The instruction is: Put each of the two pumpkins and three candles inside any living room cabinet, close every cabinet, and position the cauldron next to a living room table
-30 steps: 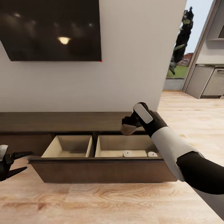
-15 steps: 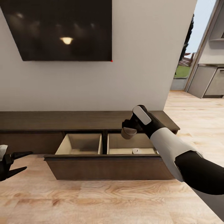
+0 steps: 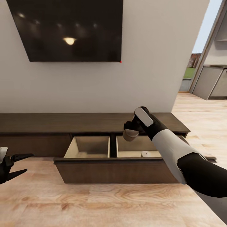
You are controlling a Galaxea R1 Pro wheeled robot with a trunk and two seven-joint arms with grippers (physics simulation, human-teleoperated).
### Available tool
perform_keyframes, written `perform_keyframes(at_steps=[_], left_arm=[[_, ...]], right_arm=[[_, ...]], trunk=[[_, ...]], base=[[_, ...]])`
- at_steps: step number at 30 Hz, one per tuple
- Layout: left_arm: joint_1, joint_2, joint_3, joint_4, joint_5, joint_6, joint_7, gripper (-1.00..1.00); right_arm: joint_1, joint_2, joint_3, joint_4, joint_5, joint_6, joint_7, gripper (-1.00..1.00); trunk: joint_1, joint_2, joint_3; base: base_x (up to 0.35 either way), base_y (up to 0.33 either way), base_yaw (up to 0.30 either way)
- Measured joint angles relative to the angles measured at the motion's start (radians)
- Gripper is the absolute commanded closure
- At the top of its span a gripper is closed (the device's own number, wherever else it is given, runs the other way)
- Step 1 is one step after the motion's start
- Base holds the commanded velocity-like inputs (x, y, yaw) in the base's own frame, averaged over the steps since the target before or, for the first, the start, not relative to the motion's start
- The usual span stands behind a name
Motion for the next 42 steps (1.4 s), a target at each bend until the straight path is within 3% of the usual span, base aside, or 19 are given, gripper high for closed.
perform_keyframes(at_steps=[20, 23, 27, 29, 33, 38, 42], left_arm=[[-0.001, 0.000, -0.004, -0.005, 0.008, 0.000, -0.004, -1.00], [-0.003, -0.001, -0.042, -0.009, 0.014, 0.000, -0.051, -1.00], [-0.013, 0.000, -0.146, -0.011, 0.010, -0.001, -0.252, -1.00], [-0.018, 0.000, -0.183, -0.013, 0.009, -0.001, -0.323, -1.00], [-0.033, -0.001, -0.230, -0.014, 0.011, -0.001, -0.369, -1.00], [-0.058, -0.004, -0.276, -0.015, 0.013, -0.001, -0.383, -1.00], [-0.067, -0.005, -0.310, -0.017, 0.019, -0.001, -0.441, -1.00]], right_arm=[[0.000, 0.000, 0.003, 0.001, 0.005, -0.021, 0.003, 1.00], [0.000, 0.000, 0.003, 0.001, 0.004, -0.022, 0.003, 1.00], [0.000, 0.000, 0.003, 0.001, 0.002, -0.022, 0.003, 1.00], [0.000, 0.000, 0.003, 0.001, 0.002, -0.022, 0.003, 1.00], [0.000, 0.000, 0.003, 0.003, 0.001, -0.022, 0.003, 1.00], [0.000, 0.000, 0.004, 0.004, 0.001, -0.022, 0.003, 1.00], [0.000, 0.000, 0.004, 0.004, 0.001, -0.023, 0.003, 1.00]], trunk=[[0.001, 0.000, -0.004], [0.002, -0.001, -0.015], [0.004, -0.002, -0.031], [0.004, -0.002, -0.031], [0.004, -0.002, -0.031], [0.004, -0.002, -0.031], [0.004, -0.002, -0.031]], base=[[0.086, 0.024, 0.000], [0.000, 0.000, 0.000], [0.000, 0.000, 0.000], [0.000, 0.000, 0.000], [0.000, 0.000, 0.000], [0.000, 0.000, 0.000], [0.000, 0.000, 0.000]])
